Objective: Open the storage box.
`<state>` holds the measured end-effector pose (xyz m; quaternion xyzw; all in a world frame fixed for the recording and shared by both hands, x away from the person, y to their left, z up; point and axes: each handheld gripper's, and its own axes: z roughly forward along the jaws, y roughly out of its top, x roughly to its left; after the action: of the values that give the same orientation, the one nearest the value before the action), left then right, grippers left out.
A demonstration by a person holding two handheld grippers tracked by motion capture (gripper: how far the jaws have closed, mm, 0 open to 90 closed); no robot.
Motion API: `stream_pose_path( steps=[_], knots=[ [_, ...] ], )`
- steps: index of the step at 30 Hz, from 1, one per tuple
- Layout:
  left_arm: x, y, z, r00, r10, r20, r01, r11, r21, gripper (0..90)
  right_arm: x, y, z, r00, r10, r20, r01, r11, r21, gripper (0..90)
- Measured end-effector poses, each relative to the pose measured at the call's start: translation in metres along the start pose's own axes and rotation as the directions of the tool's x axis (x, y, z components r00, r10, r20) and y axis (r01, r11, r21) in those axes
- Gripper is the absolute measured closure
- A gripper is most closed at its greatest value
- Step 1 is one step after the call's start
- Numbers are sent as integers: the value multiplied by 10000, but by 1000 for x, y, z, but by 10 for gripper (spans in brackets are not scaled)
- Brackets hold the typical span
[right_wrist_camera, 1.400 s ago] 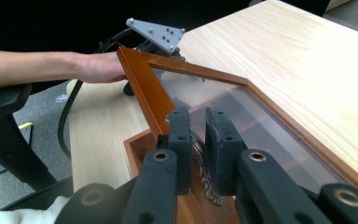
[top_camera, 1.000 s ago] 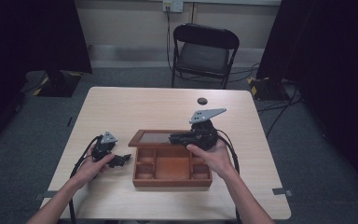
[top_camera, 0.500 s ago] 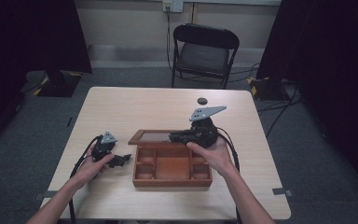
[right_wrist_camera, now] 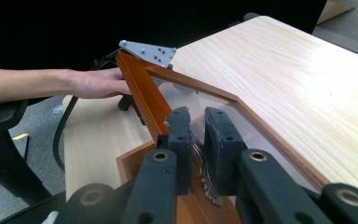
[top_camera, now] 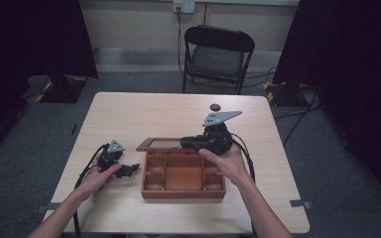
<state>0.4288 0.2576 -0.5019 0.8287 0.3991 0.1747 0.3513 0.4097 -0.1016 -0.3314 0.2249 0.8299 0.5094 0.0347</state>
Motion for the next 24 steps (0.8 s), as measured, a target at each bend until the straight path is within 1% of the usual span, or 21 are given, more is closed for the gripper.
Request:
stream_pose_path(
  steps=[4, 8, 24],
  knots=[
    [0, 0, 0, 10000, 3, 0, -3, 10000, -1, 59, 0, 2, 0, 9999, -45, 118, 45, 10000, -16, 807],
    [0, 0, 0, 10000, 2, 27, -2, 10000, -22, 59, -2, 3, 0, 9999, 13, 112, -12, 10000, -91, 799],
    [0, 0, 0, 10000, 7, 2, -7, 10000, 3, 59, -5, 9, -1, 9998, -15, 218, 19, 9998, -187, 794]
  ],
)
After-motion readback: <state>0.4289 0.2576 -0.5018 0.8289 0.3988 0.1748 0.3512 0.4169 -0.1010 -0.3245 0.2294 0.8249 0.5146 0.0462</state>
